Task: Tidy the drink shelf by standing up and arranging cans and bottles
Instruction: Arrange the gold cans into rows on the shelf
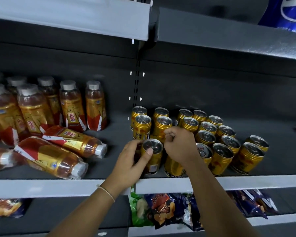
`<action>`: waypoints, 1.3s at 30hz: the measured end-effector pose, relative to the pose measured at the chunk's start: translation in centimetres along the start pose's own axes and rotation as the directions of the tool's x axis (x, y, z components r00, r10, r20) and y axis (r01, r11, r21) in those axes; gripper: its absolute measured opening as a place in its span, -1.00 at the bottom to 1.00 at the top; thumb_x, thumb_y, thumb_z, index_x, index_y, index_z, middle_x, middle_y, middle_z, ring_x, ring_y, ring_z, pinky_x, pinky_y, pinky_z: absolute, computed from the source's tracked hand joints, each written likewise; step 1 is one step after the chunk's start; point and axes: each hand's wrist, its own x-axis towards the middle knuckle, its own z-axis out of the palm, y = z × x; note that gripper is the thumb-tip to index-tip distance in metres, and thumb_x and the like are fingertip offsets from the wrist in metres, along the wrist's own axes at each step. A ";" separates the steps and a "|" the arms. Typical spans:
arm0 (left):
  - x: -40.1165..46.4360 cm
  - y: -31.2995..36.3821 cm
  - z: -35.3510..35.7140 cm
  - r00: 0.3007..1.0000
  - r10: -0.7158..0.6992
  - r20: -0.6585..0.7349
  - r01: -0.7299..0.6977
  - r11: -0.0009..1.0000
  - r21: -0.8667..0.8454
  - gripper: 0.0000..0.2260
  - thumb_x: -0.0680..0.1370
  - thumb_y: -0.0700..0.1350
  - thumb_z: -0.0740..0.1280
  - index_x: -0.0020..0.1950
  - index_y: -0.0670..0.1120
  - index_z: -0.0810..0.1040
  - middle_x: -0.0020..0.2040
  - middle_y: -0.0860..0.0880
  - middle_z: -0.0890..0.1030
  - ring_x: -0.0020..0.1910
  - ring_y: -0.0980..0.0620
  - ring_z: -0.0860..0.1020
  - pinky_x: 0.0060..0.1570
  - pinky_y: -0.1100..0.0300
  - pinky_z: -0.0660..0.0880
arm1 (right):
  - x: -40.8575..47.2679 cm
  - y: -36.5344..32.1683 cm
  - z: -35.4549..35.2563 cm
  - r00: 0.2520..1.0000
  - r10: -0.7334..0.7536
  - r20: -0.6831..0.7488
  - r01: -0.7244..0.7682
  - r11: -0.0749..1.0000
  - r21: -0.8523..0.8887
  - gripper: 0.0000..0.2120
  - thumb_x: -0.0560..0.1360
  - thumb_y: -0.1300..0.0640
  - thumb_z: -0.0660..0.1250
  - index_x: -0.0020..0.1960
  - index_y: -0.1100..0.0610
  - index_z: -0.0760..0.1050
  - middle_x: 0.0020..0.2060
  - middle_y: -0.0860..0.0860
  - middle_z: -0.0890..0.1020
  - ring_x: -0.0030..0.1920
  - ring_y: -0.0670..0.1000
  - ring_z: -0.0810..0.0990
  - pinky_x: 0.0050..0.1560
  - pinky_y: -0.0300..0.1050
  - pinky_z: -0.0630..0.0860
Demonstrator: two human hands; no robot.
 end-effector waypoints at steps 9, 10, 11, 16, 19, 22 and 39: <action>4.0 1.7 -1.2 0.914 -0.390 -0.106 0.390 0.920 -0.025 -0.74 0.61 0.18 0.22 -0.08 0.06 0.59 -0.07 0.17 0.62 -0.09 0.30 0.53 -0.15 0.39 0.36 | 3.4 1.4 -3.3 0.981 0.023 0.191 -0.067 0.971 0.231 -0.80 0.56 0.16 0.35 -0.13 -0.13 0.61 -0.12 -0.18 0.67 -0.19 -0.15 0.62 -0.36 -0.36 0.45; 4.9 1.7 -1.3 0.897 -0.435 -0.084 0.438 0.898 0.028 -0.72 0.60 0.16 0.25 -0.11 0.01 0.62 -0.08 0.10 0.64 -0.09 0.20 0.57 -0.15 0.31 0.42 | 4.1 1.5 -3.9 0.979 0.008 0.203 -0.046 0.982 0.182 -0.80 0.55 0.15 0.36 -0.18 -0.10 0.61 -0.18 -0.17 0.68 -0.18 -0.12 0.64 -0.33 -0.31 0.49; 5.7 1.8 -1.4 0.877 -0.476 -0.065 0.480 0.873 0.088 -0.69 0.59 0.16 0.28 -0.12 -0.04 0.63 -0.12 0.06 0.66 -0.11 0.11 0.60 -0.15 0.22 0.46 | 4.9 1.5 -4.3 0.971 0.006 0.240 -0.037 0.992 0.122 -0.82 0.53 0.16 0.35 -0.19 -0.05 0.64 -0.23 -0.12 0.68 -0.19 -0.07 0.66 -0.30 -0.24 0.54; 8.0 2.7 -1.1 0.802 -0.595 0.040 0.584 0.797 0.156 -0.75 0.50 0.06 0.42 -0.25 -0.09 0.60 -0.29 -0.02 0.66 -0.25 0.00 0.63 -0.24 0.17 0.57 | 6.4 0.8 -4.0 0.881 0.098 0.463 -0.018 0.984 -0.175 -0.81 0.46 0.26 0.29 -0.07 0.27 0.67 -0.23 0.23 0.63 -0.29 0.07 0.52 -0.28 -0.08 0.41; 8.4 2.8 -0.8 0.776 -0.619 0.123 0.602 0.785 0.147 -0.88 0.47 -0.04 0.45 -0.16 -0.09 0.63 -0.22 -0.09 0.70 -0.16 -0.08 0.67 -0.16 0.07 0.64 | 6.6 0.7 -3.5 0.871 0.117 0.477 -0.023 0.980 -0.200 -0.80 0.44 0.28 0.27 -0.07 0.29 0.65 -0.25 0.17 0.57 -0.26 0.09 0.52 -0.27 -0.07 0.40; 8.9 2.7 -0.9 0.772 -0.614 0.162 0.600 0.789 0.129 -0.91 0.48 -0.10 0.44 -0.07 -0.10 0.64 -0.20 -0.11 0.70 -0.15 -0.11 0.68 -0.15 0.03 0.65 | 6.8 0.6 -2.9 0.877 0.149 0.457 -0.062 0.978 -0.201 -0.83 0.43 0.29 0.26 -0.12 0.28 0.62 -0.28 0.13 0.52 -0.27 0.09 0.50 -0.29 -0.09 0.39; 9.0 2.1 -2.0 0.744 -0.614 0.263 0.663 0.728 -0.176 -0.85 0.65 -0.16 0.23 -0.05 -0.18 0.53 -0.34 -0.10 0.66 -0.44 0.01 0.64 -0.47 0.17 0.56 | 6.8 -1.1 -0.6 0.948 0.089 0.305 -0.128 0.986 0.108 -0.83 0.49 0.20 0.42 -0.11 -0.04 0.71 -0.04 -0.06 0.72 0.04 0.00 0.66 0.05 -0.06 0.64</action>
